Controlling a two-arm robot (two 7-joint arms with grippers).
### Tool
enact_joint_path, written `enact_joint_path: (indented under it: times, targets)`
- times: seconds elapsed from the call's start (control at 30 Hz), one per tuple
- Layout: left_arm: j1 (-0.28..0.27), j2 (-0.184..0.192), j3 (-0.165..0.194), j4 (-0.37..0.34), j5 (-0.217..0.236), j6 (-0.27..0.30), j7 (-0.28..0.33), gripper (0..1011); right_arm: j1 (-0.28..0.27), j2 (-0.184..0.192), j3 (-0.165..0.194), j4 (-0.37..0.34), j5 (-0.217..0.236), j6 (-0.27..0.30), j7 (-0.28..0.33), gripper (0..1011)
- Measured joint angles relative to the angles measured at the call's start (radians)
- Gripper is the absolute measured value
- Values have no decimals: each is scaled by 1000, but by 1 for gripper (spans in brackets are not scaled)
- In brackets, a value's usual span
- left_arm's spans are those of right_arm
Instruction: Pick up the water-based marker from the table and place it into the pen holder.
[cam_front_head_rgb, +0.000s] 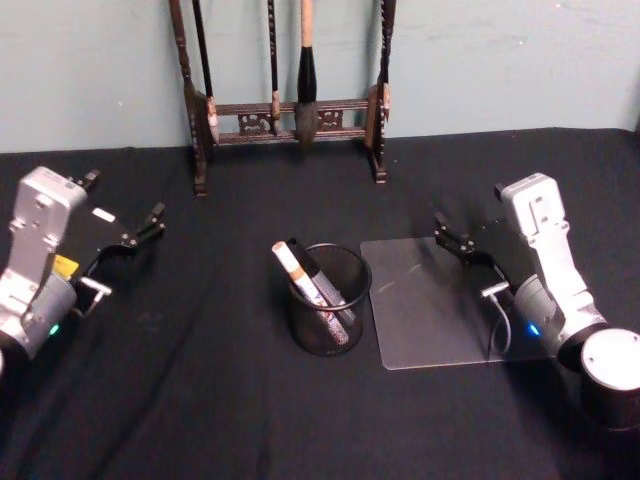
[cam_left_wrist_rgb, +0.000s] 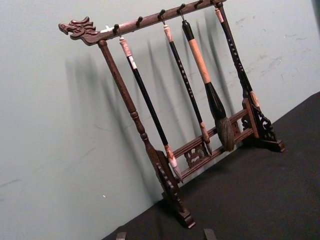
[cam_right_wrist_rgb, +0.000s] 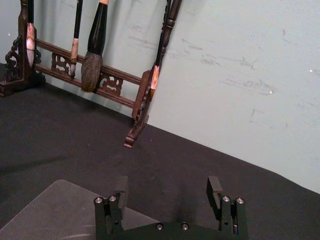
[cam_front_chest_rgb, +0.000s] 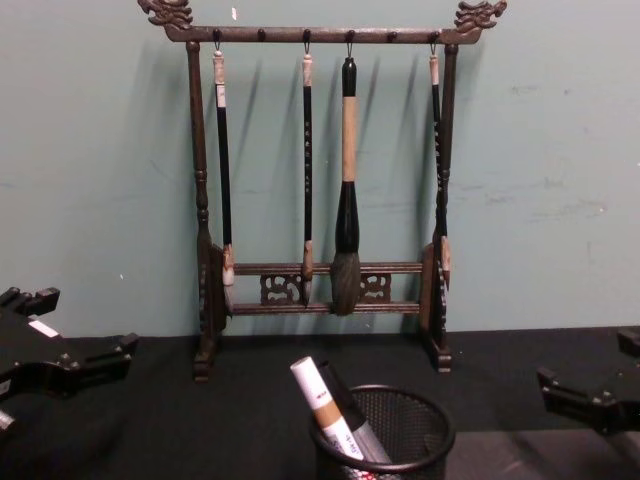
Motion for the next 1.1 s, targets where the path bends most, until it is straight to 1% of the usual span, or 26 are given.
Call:
enact_joint_path:
  times: [1.1]
  targets:
    - [0, 0, 0, 0, 0, 0, 0, 1001, 0, 1, 1, -5, 8, 0, 1, 1002]
